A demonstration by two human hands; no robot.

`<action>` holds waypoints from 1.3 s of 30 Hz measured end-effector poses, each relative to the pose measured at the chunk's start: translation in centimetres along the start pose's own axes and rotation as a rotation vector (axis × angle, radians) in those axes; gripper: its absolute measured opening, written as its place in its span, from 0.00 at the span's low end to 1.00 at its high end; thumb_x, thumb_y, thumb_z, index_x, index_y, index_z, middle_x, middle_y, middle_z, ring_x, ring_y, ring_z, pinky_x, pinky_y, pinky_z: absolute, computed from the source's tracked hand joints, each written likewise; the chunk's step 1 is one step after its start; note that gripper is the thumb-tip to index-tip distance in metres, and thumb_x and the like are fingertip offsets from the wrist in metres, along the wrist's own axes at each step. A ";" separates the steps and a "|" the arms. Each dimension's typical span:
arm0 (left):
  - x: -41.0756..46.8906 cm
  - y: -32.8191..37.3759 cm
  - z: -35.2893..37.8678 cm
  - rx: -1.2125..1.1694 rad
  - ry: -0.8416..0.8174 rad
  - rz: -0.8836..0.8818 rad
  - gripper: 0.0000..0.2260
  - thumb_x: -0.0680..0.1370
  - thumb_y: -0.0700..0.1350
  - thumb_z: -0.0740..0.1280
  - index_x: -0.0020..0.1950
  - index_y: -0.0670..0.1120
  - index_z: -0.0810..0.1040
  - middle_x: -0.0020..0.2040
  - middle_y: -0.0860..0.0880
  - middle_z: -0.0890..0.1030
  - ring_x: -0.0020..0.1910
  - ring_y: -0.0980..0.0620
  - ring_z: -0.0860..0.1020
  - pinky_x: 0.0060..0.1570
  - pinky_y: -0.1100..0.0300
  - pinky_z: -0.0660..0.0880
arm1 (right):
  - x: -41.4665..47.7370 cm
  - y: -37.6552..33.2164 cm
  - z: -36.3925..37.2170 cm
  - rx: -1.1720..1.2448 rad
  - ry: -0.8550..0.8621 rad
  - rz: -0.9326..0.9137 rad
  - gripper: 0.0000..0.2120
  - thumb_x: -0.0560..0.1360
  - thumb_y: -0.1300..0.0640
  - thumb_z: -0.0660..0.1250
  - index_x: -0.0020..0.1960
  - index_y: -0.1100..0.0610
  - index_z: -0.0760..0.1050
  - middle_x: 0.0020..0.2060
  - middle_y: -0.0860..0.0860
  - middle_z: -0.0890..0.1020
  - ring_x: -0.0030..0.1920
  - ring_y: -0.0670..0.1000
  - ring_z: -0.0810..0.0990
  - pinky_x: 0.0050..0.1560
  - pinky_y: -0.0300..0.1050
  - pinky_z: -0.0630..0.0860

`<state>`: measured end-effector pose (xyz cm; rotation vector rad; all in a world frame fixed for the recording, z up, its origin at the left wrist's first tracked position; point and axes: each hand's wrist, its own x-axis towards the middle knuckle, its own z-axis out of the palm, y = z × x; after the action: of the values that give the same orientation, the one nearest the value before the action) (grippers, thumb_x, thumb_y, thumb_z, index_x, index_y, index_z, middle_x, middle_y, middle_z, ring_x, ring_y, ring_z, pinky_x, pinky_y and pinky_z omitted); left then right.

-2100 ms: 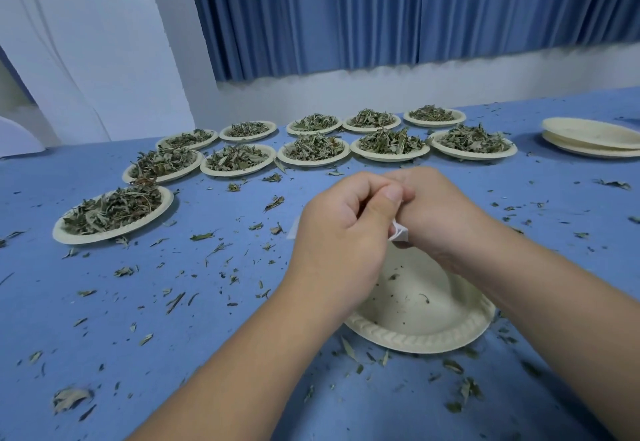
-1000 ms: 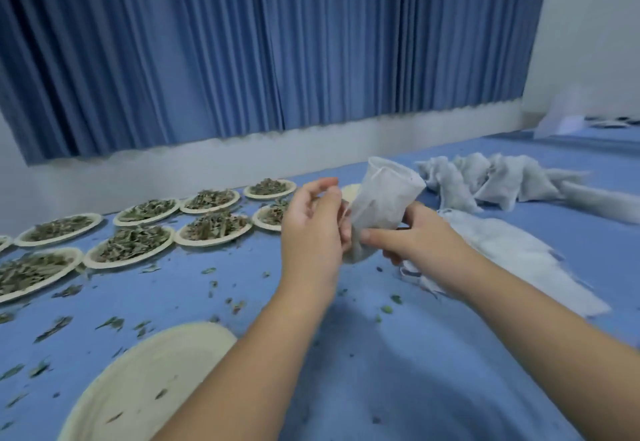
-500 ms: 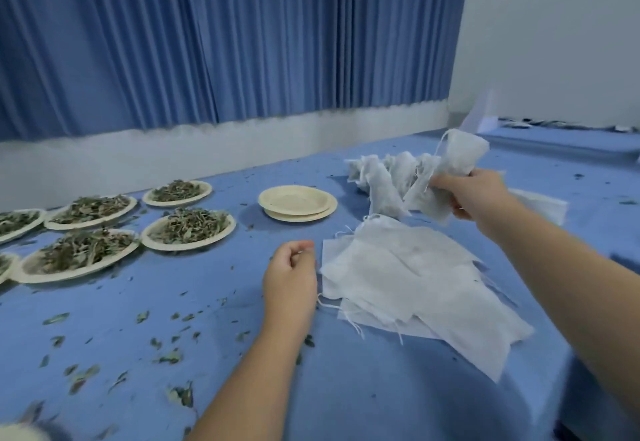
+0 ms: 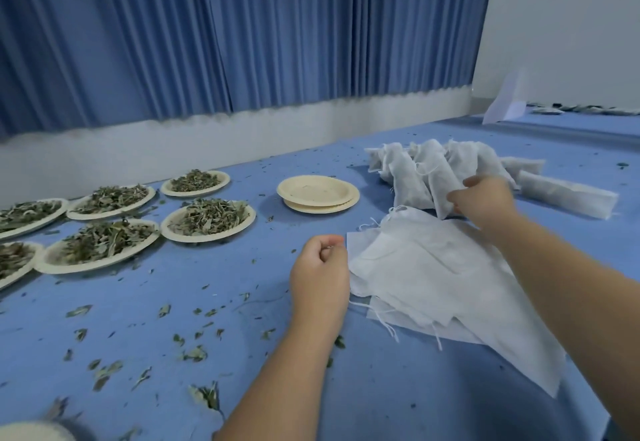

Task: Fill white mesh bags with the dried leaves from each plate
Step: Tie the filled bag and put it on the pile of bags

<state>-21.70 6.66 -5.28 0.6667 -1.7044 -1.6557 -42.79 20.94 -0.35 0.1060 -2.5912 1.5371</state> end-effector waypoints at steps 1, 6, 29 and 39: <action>-0.2 0.3 -0.1 0.000 0.002 0.009 0.10 0.77 0.41 0.62 0.43 0.56 0.78 0.35 0.54 0.76 0.26 0.58 0.70 0.25 0.67 0.68 | -0.7 0.1 0.0 -0.001 0.003 -0.020 0.19 0.72 0.60 0.67 0.63 0.60 0.73 0.53 0.59 0.81 0.53 0.59 0.80 0.53 0.47 0.75; -0.9 3.3 -2.4 -0.055 0.076 0.013 0.11 0.78 0.39 0.59 0.51 0.51 0.79 0.37 0.51 0.76 0.27 0.55 0.67 0.24 0.65 0.66 | -6.7 -2.4 0.2 0.087 -0.123 -0.186 0.13 0.73 0.61 0.67 0.57 0.55 0.77 0.48 0.49 0.81 0.50 0.56 0.80 0.56 0.52 0.77; -12.8 5.2 -37.8 0.715 0.319 -0.062 0.09 0.81 0.44 0.61 0.45 0.53 0.78 0.44 0.51 0.80 0.40 0.50 0.77 0.41 0.55 0.73 | -39.4 -11.6 10.4 -0.466 -1.128 -0.483 0.06 0.70 0.56 0.65 0.41 0.59 0.74 0.32 0.57 0.82 0.28 0.53 0.74 0.28 0.39 0.71; -8.8 3.8 -34.1 0.573 0.334 -0.043 0.10 0.80 0.42 0.61 0.46 0.52 0.79 0.42 0.50 0.81 0.35 0.48 0.77 0.35 0.57 0.73 | -31.6 -9.4 8.3 -0.051 -1.015 -0.190 0.01 0.70 0.64 0.65 0.40 0.61 0.74 0.25 0.57 0.74 0.27 0.54 0.68 0.25 0.40 0.65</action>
<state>10.07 -8.93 -3.12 1.1792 -1.9176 -0.9924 -10.93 9.01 -0.74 1.4078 -3.1291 1.5869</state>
